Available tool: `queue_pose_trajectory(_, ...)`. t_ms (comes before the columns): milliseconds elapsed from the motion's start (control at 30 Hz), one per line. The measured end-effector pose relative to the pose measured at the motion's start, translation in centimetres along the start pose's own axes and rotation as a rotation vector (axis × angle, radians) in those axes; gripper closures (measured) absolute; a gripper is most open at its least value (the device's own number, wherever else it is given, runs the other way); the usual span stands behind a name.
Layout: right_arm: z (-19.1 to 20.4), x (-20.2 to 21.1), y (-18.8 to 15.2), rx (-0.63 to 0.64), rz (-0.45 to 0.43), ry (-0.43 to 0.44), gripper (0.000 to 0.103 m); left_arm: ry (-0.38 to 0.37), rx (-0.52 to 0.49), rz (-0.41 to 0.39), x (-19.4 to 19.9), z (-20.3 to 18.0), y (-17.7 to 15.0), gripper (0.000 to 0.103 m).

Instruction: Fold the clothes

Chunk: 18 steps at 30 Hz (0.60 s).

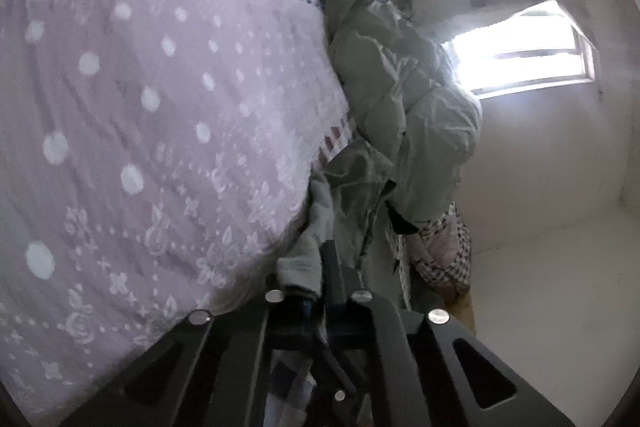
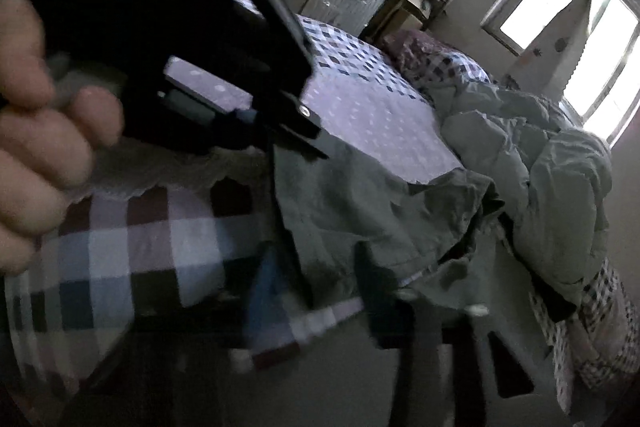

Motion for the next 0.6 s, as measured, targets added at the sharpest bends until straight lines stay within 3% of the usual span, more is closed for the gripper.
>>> queue_pose_trajectory(67, -0.4, 0.1, 0.4, -0.04, -0.004, 0.001, 0.1, -0.042, -0.006, -0.032, 1.1, -0.8, 0.6, 0.102)
queue_pose_trajectory(333, 1.0, 7.0, 5.6, -0.138, -0.18, 0.027, 0.101, -0.21, -0.114, -0.199, 7.6, -5.7, 3.2, 0.102)
queue_pose_trajectory(533, 3.8, 10.4, 10.3, -0.173, -0.288, 0.069, 0.101, -0.293, -0.143, -0.358, 14.6, -6.3, 6.7, 0.102)
queue_pose_trajectory(600, 4.7, 10.9, 11.8, -0.184, -0.312, 0.09, 0.101, -0.279, -0.144, -0.387, 16.0, -5.7, 8.3, 0.102)
Point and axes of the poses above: each gripper's, at about its wrist camera, not at the fingertips, and x roughly against the way its jaws point, z to its left, y to its top, the point moved 10 cm from there along -x, roughly the way its jaws point, and after that the axes turned 1 degree about -z, right-handed, at the moved point
